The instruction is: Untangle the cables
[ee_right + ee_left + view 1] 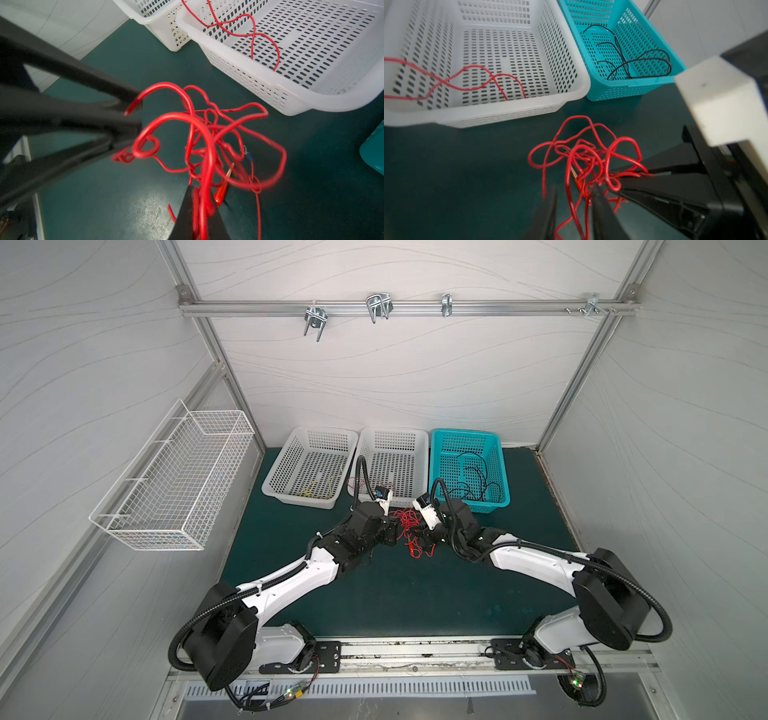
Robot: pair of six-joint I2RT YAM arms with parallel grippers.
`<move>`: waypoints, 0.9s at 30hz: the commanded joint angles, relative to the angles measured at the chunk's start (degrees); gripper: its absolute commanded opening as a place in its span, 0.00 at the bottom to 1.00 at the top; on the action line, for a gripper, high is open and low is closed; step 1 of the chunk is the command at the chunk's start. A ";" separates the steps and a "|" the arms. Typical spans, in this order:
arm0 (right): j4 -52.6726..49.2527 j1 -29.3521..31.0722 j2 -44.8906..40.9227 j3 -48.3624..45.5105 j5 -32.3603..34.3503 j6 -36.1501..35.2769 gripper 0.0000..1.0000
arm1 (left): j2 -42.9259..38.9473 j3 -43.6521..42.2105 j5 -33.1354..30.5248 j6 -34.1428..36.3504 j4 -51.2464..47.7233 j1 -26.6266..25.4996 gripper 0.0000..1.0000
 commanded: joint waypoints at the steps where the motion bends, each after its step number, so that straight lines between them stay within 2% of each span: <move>1: 0.50 0.86 0.18 1.35 1.27 -1.34 0.06 | 1.50 0.74 -1.84 -1.47 3.24 -0.07 0.09; 3: 0.24 1.02 0.63 1.83 1.70 -1.25 0.06 | 2.14 1.65 -0.51 -0.95 2.26 -0.08 0.00; 7: -3.11 1.08 2.05 3.99 7.75 0.12 0.10 | 2.81 2.68 1.64 -0.18 1.00 -0.08 0.00; 9: -5.51 1.13 2.34 5.14 11.60 0.88 0.17 | 2.75 2.38 1.18 -0.17 1.01 -0.07 0.00; 11: -7.96 1.08 2.04 6.01 15.24 1.00 0.33 | 2.90 2.20 -0.39 -0.55 0.86 -0.08 0.00; 13: -10.14 1.04 1.25 6.68 18.10 0.89 0.42 | 3.31 2.57 -1.71 -0.85 -0.58 0.05 0.00; 17: -14.68 0.97 -1.94 7.86 22.66 -0.25 0.55 | 4.13 2.86 -1.88 -1.46 -2.49 0.02 0.00; 19: -15.90 0.91 -4.07 7.95 23.56 -0.67 0.60 | 4.07 2.47 -1.57 -1.82 -2.37 0.02 0.00; 22: -16.51 0.97 -7.62 7.58 23.36 -0.31 0.62 | 3.70 1.97 -1.29 -2.27 -2.26 0.02 0.00; 27: -14.97 0.91 -11.27 6.31 15.28 1.57 0.63 | 2.44 1.70 -1.22 -2.36 -2.26 0.01 0.00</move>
